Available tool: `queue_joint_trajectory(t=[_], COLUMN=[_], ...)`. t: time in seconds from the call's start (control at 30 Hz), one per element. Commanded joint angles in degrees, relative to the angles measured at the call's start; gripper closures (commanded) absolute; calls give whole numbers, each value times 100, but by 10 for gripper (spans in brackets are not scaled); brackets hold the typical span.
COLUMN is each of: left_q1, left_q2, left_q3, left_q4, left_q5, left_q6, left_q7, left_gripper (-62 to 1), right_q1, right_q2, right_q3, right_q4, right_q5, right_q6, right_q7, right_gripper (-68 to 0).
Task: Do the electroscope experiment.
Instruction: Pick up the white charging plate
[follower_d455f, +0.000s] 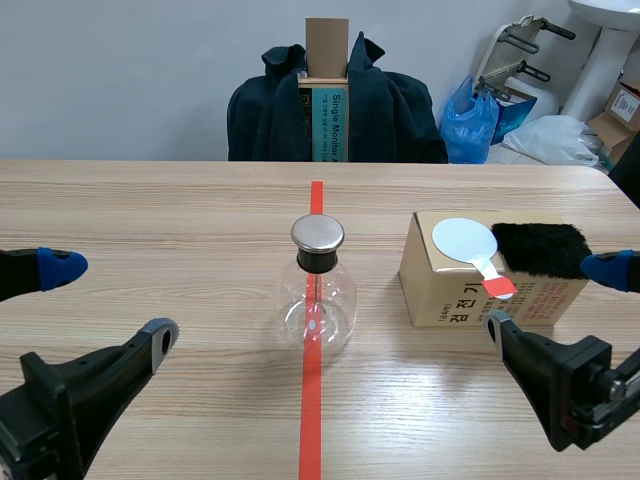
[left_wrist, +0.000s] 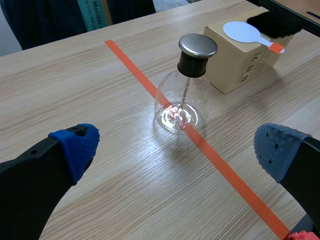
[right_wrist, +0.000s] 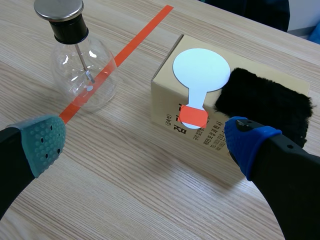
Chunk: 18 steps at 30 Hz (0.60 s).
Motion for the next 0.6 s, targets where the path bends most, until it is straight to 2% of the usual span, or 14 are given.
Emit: queue_joint_trajectory(t=[0.0,0.57], left_q1=[-2,-35], left_q2=[42,42], left_q3=[-2,0], left_q4=[76,76], left_q5=[-42,-42], left_q6=[52,52], left_q7=[-76,-107], left_gripper=[-623,-623], right_q1=[63,63], right_q2=[15,17], right_q3=[81,81], right_q4=[83,83], right_q5=[33,22], right_q6=[-20,-22], right_q7=[101,37], right_gripper=[-679,-679])
